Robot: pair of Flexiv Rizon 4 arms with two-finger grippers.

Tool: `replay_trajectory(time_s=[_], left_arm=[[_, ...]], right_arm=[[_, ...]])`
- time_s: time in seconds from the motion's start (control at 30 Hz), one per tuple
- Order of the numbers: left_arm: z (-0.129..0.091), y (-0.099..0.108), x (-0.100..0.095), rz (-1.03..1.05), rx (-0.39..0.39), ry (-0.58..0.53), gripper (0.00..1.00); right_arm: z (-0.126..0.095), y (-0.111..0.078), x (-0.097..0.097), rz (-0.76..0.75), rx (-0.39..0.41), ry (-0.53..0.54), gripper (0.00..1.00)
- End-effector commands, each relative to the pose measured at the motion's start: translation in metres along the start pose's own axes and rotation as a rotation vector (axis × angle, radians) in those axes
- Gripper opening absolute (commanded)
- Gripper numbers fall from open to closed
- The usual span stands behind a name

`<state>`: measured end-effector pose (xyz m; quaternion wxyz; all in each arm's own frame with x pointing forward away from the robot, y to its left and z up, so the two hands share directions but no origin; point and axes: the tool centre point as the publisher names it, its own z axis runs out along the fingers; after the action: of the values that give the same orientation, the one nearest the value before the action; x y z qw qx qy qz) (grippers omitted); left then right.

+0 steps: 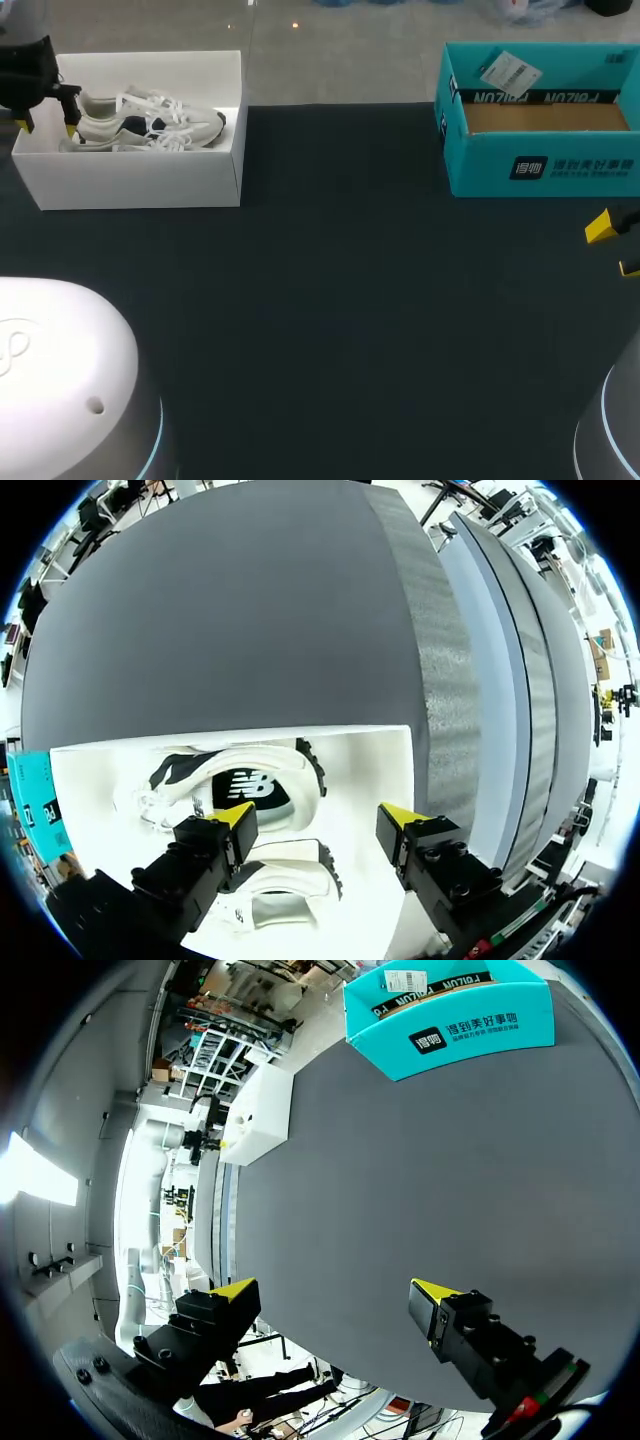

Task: Take the shoe out of the shoebox, open the shoe tongue, remove and reinsert the insole, then place the shoe into the shoebox

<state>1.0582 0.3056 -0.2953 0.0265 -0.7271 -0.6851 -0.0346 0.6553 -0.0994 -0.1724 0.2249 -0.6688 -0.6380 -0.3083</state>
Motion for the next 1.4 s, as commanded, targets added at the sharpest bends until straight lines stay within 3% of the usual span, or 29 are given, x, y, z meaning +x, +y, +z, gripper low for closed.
replay_trajectory(time_s=[0.03, 0.1, 0.27, 0.37, 0.53, 1.13, 1.17, 1.3, 1.4], left_arm=[[0.013, 0.011, 0.003, 0.014, 0.014, -0.019, 0.73], [0.02, 0.013, 0.004, 0.027, 0.016, -0.023, 0.65], [0.034, 0.017, 0.002, 0.042, 0.019, -0.034, 0.59], [0.041, 0.017, 0.0, 0.046, 0.024, -0.039, 0.64], [0.052, 0.016, -0.005, 0.058, 0.013, -0.04, 0.53], [0.091, 0.008, -0.009, 0.018, 0.017, -0.043, 0.46], [0.092, 0.007, -0.009, 0.017, 0.016, -0.043, 0.44], [0.098, 0.007, -0.01, 0.019, 0.032, -0.046, 0.13], [0.1, 0.007, -0.01, 0.02, 0.043, -0.046, 0.05]], right_arm=[[0.001, -0.002, 0.0, 0.0, -0.003, 0.0, 1.0], [0.001, -0.002, 0.0, 0.0, -0.003, 0.0, 1.0], [0.001, -0.002, 0.0, 0.0, -0.003, 0.0, 1.0], [0.001, -0.002, 0.0, 0.0, -0.003, 0.0, 1.0], [0.001, -0.002, 0.0, 0.0, -0.003, 0.0, 1.0], [0.001, -0.002, 0.0, 0.0, -0.003, 0.0, 1.0], [0.001, -0.002, 0.0, 0.0, -0.003, 0.0, 1.0], [0.001, -0.002, 0.0, 0.0, -0.003, 0.0, 1.0], [0.001, -0.002, 0.0, 0.0, -0.003, 0.0, 1.0]])
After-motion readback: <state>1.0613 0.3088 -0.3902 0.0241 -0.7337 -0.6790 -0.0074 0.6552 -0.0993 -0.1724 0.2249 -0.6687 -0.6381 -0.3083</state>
